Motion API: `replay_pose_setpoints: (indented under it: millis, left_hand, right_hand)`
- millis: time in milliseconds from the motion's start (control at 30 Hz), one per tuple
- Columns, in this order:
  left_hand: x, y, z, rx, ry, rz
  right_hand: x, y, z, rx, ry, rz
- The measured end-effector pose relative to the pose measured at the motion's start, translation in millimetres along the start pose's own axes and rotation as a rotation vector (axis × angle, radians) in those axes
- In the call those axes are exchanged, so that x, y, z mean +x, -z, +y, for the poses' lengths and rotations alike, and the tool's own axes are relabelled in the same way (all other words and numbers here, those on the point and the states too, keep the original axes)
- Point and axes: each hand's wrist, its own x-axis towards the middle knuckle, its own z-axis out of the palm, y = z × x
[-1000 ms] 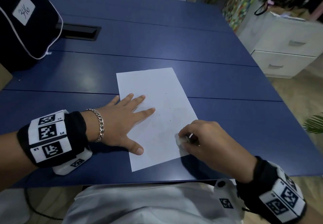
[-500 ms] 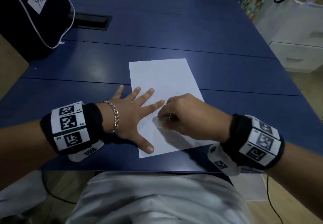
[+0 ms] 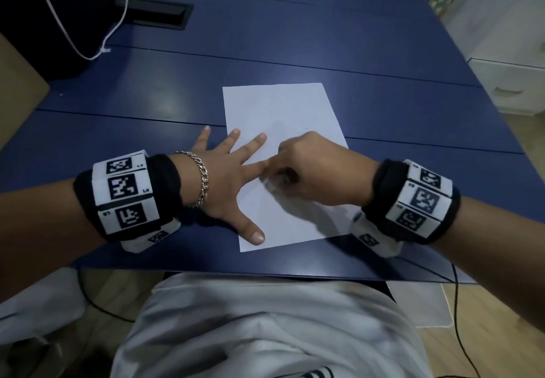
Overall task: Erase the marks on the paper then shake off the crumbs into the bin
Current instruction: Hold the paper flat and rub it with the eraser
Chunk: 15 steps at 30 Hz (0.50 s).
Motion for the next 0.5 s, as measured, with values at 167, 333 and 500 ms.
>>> replay_pose_setpoints:
  millis: [167, 333, 500]
  left_hand:
    - [-0.2, -1.8, -0.7, -0.032, -0.003, 0.012]
    - [0.2, 0.1, -0.3, -0.016, 0.006, -0.002]
    - [-0.4, -0.3, 0.4, -0.004, -0.001, -0.006]
  right_hand:
    - [-21.3, -5.2, -21.2, 0.056, 0.146, -0.127]
    - [-14.2, -2.5, -3.5, 0.018, 0.022, 0.008]
    - [-40.1, -7.0, -21.7, 0.062, 0.081, -0.09]
